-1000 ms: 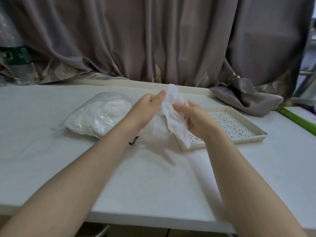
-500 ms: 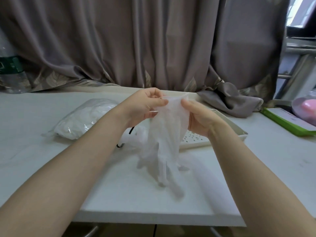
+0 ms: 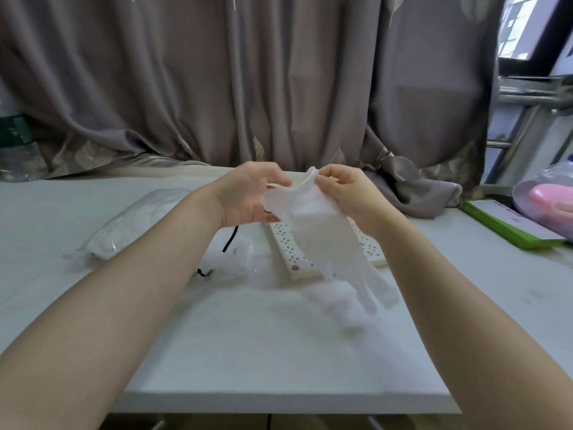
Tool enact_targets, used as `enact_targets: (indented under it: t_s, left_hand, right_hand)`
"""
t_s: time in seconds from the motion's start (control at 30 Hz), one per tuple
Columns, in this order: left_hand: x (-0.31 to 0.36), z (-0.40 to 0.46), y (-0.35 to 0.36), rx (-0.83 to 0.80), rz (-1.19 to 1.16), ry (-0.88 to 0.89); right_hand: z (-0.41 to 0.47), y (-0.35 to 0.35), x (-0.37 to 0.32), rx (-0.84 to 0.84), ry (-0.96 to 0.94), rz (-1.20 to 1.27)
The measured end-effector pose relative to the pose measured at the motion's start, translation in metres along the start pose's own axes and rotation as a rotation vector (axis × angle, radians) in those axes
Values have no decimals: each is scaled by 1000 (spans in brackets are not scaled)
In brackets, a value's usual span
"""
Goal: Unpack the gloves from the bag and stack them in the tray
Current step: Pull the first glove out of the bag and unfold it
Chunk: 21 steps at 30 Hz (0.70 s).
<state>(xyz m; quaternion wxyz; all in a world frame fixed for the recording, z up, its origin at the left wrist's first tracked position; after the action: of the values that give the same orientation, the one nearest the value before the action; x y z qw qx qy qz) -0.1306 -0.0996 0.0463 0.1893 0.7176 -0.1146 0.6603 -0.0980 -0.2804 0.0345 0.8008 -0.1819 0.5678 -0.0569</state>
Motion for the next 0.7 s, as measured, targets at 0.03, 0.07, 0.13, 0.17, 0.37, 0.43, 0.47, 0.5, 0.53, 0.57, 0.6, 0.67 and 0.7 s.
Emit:
enact_targets:
  t_s: [0.03,0.07,0.13,0.17,0.37,0.43,0.47,0.5,0.53,0.57,0.6,0.67,0.7]
  left_hand:
    - [1,1,7,17,55,-16]
    - [1,4,11,40,99,-35]
    - [0,13,19,54,222,-47]
    - [-1,17,23,78,257,-25]
    - [-12,34,42,401,236,210]
    - [-19,41,42,456,117,233]
    - [-24,42,40,479,33,229]
    - [-31,44,38,494,-52,198]
    - [-41,47,39,497,-119,133]
    - [-52,50,41,493,-134,53]
    - [-64,54,43,497,-66,-37]
    - [-81,59,49,498,203,-157]
    - [-85,61,52,507,350,-167]
  right_hand:
    - [0,-2,-3,20,-38,-86]
    - [-1,-2,-6,27,-75,-158]
    - [-2,-6,-8,-8,-103,-263]
    - [-1,-9,-6,-43,-80,-303]
    - [-11,-46,25,-289,236,-91]
    - [-19,-67,36,-444,285,-11]
    - [-22,-76,39,-511,293,41]
    - [-24,-83,44,-540,283,97]
    - [-25,-90,49,-531,269,154]
    - [-24,-94,53,-485,284,200]
    - [-22,-97,59,-435,308,207]
    - [-16,-99,73,-350,389,93]
    - [-13,-97,81,-340,428,-15]
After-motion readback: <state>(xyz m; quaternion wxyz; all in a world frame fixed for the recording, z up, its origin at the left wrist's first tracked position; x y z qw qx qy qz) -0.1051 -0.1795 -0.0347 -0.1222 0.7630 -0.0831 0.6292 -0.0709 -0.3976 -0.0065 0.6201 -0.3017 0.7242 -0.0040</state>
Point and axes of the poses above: each hand's wrist, its own z-axis towards the middle knuckle, its own y-axis out of the palm, x = y × z, the point moved 1 cm from there along z, towards the middle knuckle, and after that the axes turned 2 degrees about -z, right-handed, at the moved point
